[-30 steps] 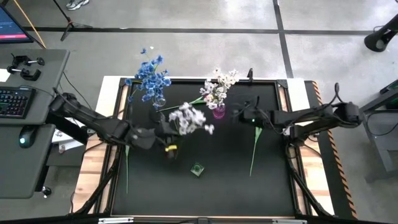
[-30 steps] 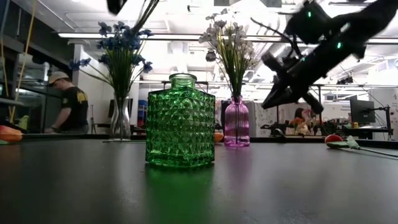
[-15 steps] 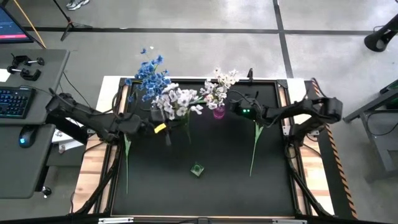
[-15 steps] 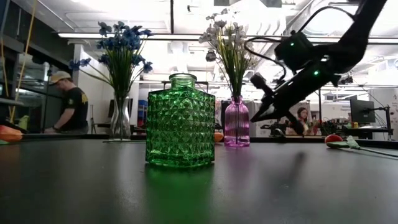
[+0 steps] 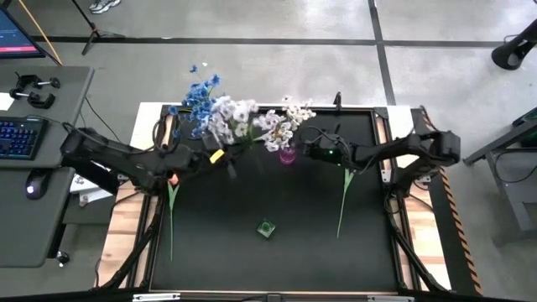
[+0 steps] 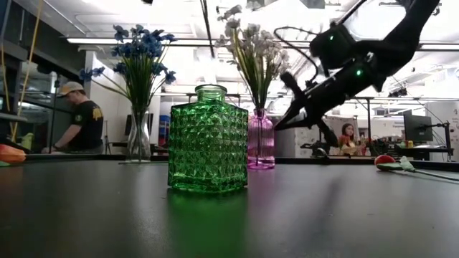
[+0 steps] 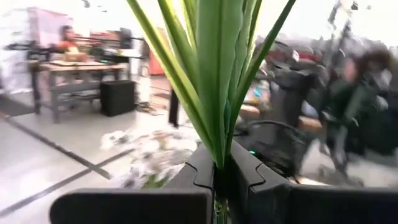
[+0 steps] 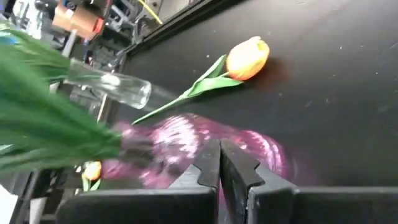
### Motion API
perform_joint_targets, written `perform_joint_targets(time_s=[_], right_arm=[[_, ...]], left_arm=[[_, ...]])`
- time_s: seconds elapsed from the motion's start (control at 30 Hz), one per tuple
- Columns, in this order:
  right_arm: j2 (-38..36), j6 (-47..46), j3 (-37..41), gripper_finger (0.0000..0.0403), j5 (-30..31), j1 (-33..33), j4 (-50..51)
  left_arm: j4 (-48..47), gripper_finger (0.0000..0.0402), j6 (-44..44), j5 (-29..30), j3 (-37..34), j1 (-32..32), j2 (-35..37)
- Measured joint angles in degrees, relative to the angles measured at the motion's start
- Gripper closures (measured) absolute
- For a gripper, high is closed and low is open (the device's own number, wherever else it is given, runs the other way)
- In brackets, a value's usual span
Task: Sort flowers into vase by color
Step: Put the white flowers into the pink vase
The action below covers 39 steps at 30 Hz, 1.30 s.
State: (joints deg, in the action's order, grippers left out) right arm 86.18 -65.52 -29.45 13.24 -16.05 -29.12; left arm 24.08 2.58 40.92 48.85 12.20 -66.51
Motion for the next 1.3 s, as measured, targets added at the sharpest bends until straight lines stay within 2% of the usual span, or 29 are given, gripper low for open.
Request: perform_joint_targets(time_s=[0.13,0.2,0.3,0.4,0.5,0.6,0.7,0.77,0.87,1.0,1.13,1.3], right_arm=[[-6.68,2.29,-0.02,0.0403,0.02,1.1,5.43],[-10.56,2.68,-0.02,0.0403,0.27,1.71,8.93],[-16.07,3.0,-0.02,0.0403,1.77,2.85,11.93],[-20.4,3.02,-0.02,0.0403,4.95,4.18,12.62],[-23.37,3.01,-0.02,0.0403,8.86,5.31,12.67],[-24.94,3.02,-0.02,0.0403,11.57,5.77,13.06],[-25.21,3.0,-0.02,0.0403,11.82,5.77,13.15],[-25.2,2.55,-0.02,0.0403,11.82,5.77,13.2],[-25.12,2.56,-0.02,0.0403,11.86,6.01,13.23],[-25.12,2.53,-0.02,0.0403,11.85,6.52,13.41],[-25.12,2.55,-0.02,0.0403,11.9,7.13,13.43],[-25.12,2.58,-0.02,0.0403,11.89,7.24,13.46]], left_arm=[[20.52,0.0401,5.29,0.83,-10.89,-1.45,-0.06],[29.13,0.0401,8.42,3.59,-16.31,-1.7,-0.29],[35.79,0.0401,12.03,13.31,-22.06,-1.33,-0.66],[36.1,0.0401,16.66,22.46,-23.95,-1.26,-1.87],[35.89,0.0401,21.92,26.83,-23.95,-1.63,-4.71],[36.03,0.0401,28.67,27.57,-23.9,-2.63,-8.48],[36.17,0.0401,35.73,30.43,-23.23,-4.04,-12.71],[36.15,0.0401,37.47,30.84,-21.57,-5.39,-15.12],[36.18,0.0401,35.56,28.03,-17.23,-7.14,-18.77],[36.3,0.0401,25.97,22.73,-10.32,-8.12,-22.58],[36.26,0.0401,17.74,23.03,-6.02,-9.08,-24.49],[36.26,0.0401,20.42,22.23,-4.44,-12.35,-25.64]])
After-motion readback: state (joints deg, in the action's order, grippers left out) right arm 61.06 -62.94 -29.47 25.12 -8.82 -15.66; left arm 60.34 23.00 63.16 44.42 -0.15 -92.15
